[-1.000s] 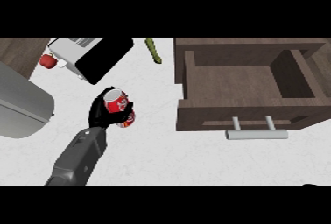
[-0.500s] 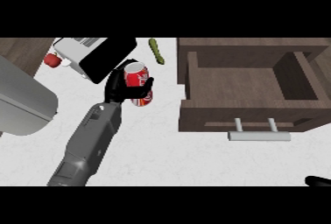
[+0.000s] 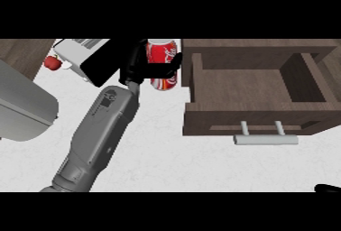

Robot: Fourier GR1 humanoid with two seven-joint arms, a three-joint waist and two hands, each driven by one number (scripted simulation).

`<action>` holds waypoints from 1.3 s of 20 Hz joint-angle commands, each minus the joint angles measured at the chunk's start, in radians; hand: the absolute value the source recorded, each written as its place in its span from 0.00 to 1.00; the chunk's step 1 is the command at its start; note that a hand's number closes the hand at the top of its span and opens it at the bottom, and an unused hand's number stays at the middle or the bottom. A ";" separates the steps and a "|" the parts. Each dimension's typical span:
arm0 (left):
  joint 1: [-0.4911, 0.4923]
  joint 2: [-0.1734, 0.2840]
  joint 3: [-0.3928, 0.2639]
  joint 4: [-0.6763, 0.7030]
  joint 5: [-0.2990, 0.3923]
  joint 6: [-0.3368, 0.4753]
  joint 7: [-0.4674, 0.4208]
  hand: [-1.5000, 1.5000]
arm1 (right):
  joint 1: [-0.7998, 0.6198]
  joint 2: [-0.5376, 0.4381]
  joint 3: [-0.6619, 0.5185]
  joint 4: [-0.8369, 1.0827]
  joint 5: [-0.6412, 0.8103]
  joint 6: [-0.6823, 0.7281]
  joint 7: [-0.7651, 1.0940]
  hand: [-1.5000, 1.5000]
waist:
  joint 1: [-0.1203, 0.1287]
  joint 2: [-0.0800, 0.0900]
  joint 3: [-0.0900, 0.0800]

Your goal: Pick up the can, place it into the drawer and close the drawer

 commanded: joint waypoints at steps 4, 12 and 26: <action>-0.149 -0.002 -0.125 -0.104 0.038 0.168 0.207 1.00 | -0.035 0.012 0.021 0.057 0.032 -0.006 -0.038 0.00 | -0.009 0.005 0.000; -0.446 -0.003 -0.096 0.045 0.022 0.232 0.337 1.00 | -0.083 0.026 0.069 0.023 0.079 -0.045 0.013 0.00 | -0.019 0.012 0.000; -0.663 -0.003 -0.197 0.374 0.173 0.263 0.274 1.00 | -0.120 0.006 0.055 0.021 0.057 -0.052 0.038 0.00 | -0.067 0.021 0.002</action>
